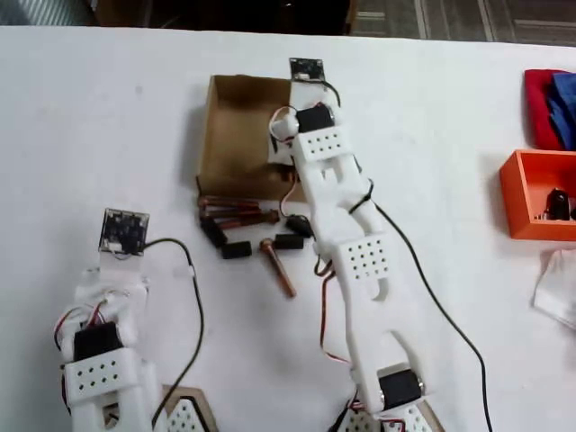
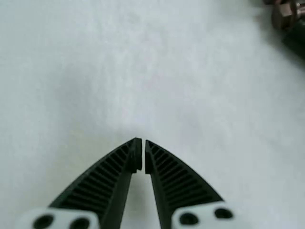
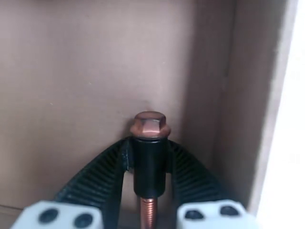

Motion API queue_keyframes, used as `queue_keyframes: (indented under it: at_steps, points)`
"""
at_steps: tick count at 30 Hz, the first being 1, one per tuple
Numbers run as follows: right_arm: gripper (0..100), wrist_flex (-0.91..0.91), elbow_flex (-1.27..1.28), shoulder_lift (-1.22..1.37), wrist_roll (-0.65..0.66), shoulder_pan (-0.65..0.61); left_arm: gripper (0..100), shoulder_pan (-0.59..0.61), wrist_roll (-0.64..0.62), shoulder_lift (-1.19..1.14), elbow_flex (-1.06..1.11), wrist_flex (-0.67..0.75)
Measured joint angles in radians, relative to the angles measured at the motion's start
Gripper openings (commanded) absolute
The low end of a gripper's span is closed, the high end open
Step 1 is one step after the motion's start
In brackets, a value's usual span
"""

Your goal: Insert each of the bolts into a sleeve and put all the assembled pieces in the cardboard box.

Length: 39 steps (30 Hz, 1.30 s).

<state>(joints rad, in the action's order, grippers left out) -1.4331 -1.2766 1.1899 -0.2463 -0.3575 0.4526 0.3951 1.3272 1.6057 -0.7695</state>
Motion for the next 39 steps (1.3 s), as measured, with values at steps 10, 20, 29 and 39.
queue_keyframes:
  at_steps: [10,20,29,39]
  points:
    - [17.6,-0.011,-0.006,0.002,-0.002,-0.002,5,0.0,0.0,0.0,0.0,0.0]
    - [13.8,-0.121,-0.285,0.002,0.002,0.002,5,0.0,0.0,0.0,0.0,0.0]
    - [11.3,-0.157,-0.35,-0.003,0.175,0.008,5,0.0,0.0,0.0,0.0,0.0]
    - [3.0,-0.23,-0.35,-0.04,0.181,0.144,5,0.0,0.0,0.0,0.0,0.0]
